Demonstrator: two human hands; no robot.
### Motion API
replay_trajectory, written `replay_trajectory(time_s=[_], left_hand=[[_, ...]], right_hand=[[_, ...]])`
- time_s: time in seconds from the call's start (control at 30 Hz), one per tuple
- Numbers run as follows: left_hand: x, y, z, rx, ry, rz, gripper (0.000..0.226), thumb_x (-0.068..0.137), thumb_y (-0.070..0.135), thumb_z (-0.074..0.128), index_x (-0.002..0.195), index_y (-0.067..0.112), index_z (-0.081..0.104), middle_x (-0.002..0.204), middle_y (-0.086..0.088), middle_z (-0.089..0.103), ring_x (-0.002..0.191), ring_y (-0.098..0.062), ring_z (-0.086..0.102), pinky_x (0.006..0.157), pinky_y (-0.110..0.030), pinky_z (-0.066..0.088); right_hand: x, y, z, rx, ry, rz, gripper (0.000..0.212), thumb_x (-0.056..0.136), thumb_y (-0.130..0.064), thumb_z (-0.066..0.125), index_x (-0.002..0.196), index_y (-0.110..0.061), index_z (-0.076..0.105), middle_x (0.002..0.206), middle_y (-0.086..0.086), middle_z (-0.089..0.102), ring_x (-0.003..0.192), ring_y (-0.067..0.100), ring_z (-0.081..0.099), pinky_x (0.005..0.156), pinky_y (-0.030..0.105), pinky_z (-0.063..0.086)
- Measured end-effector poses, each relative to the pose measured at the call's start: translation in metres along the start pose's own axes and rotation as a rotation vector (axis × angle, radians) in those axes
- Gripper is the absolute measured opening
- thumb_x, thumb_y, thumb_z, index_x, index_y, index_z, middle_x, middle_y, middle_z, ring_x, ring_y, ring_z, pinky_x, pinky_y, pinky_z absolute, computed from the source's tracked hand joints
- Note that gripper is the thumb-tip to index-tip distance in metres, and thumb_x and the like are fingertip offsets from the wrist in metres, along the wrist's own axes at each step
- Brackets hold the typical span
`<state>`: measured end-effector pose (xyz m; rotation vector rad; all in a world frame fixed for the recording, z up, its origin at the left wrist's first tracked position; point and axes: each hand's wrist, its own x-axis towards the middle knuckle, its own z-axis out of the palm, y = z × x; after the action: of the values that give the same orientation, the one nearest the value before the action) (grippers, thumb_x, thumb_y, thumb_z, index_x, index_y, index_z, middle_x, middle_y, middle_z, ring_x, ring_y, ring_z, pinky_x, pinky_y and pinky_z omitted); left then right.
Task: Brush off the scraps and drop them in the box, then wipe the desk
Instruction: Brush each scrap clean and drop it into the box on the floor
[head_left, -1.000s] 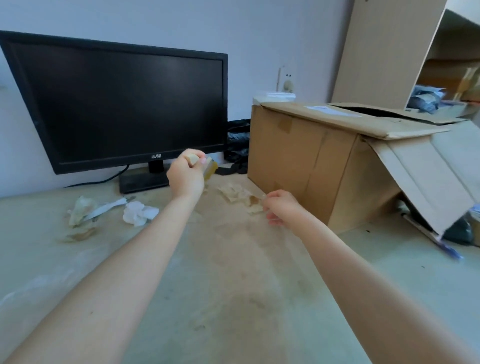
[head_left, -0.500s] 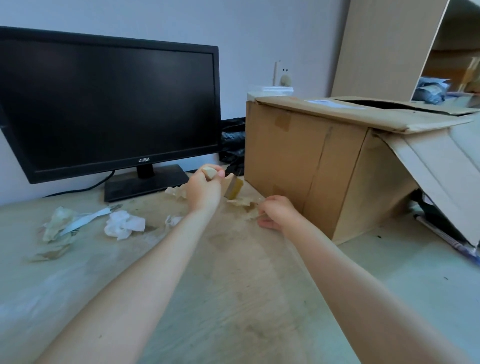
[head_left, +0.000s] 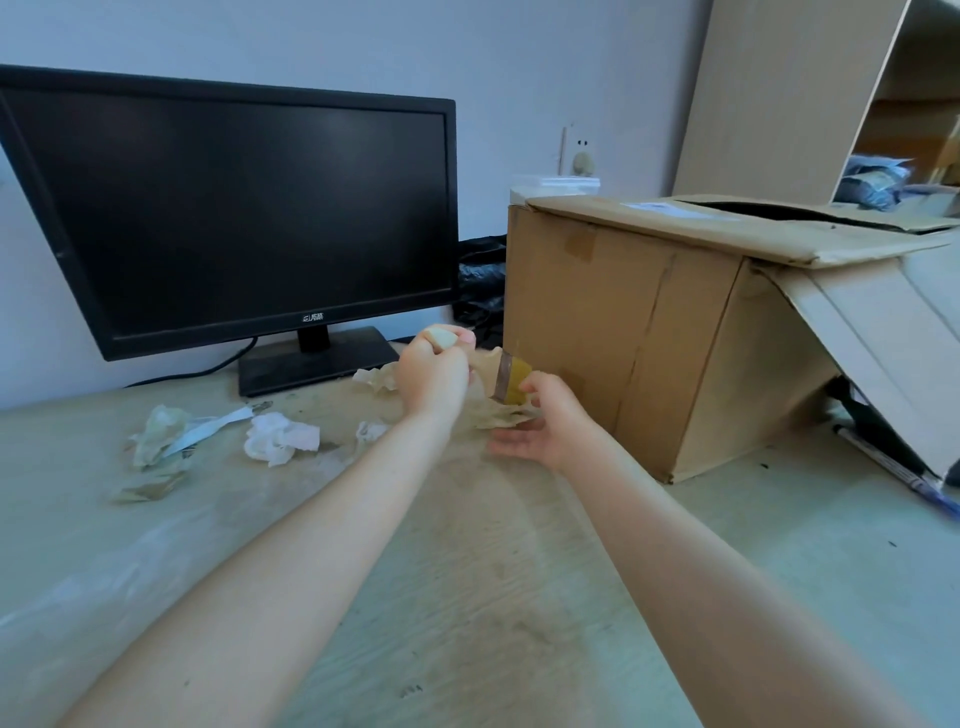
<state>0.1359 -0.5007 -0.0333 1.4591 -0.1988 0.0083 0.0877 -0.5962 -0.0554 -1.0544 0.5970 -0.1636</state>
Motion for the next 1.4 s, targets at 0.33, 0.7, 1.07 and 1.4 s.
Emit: replay_trajectory(time_s=[0.33, 0.7, 1.07, 1.4], left_hand=[[0.015, 0.030, -0.035, 0.118, 0.063, 0.229, 0.027, 0.086, 0.012, 0.057, 0.064, 0.028, 0.061, 0.078, 0.013, 0.060, 0.094, -0.019, 0.062, 0.087, -0.033, 0.054], [0.046, -0.005, -0.081, 0.459, 0.177, 0.287, 0.012, 0.092, 0.020, 0.054, 0.084, 0.024, 0.063, 0.090, 0.003, 0.058, 0.083, -0.013, 0.049, 0.065, -0.018, 0.033], [0.029, 0.002, -0.058, 0.519, -0.130, 0.285, 0.025, 0.086, 0.024, 0.061, 0.064, 0.037, 0.061, 0.076, 0.018, 0.058, 0.079, -0.003, 0.055, 0.067, -0.017, 0.041], [0.036, 0.025, -0.043, 0.450, -0.012, 0.473, 0.014, 0.089, 0.023, 0.057, 0.078, 0.026, 0.066, 0.084, 0.012, 0.062, 0.074, -0.003, 0.051, 0.055, -0.003, 0.034]], right_hand=[[0.011, 0.012, 0.020, -0.162, 0.150, -0.017, 0.051, 0.089, 0.010, 0.042, 0.136, -0.007, 0.034, 0.137, 0.016, 0.041, 0.114, 0.031, 0.052, 0.081, 0.044, 0.051], [0.024, 0.018, 0.030, -0.321, 0.145, -0.078, 0.066, 0.087, 0.011, 0.043, 0.145, -0.014, 0.023, 0.139, 0.016, 0.037, 0.093, 0.026, 0.049, 0.073, 0.037, 0.053], [0.026, 0.015, 0.019, -0.321, 0.203, -0.090, 0.062, 0.087, 0.009, 0.046, 0.143, -0.012, 0.027, 0.138, 0.015, 0.040, 0.107, 0.030, 0.054, 0.072, 0.035, 0.053], [0.024, 0.006, 0.005, -0.373, 0.269, -0.104, 0.063, 0.088, 0.009, 0.047, 0.144, -0.012, 0.027, 0.134, 0.015, 0.043, 0.100, 0.028, 0.050, 0.078, 0.036, 0.054]])
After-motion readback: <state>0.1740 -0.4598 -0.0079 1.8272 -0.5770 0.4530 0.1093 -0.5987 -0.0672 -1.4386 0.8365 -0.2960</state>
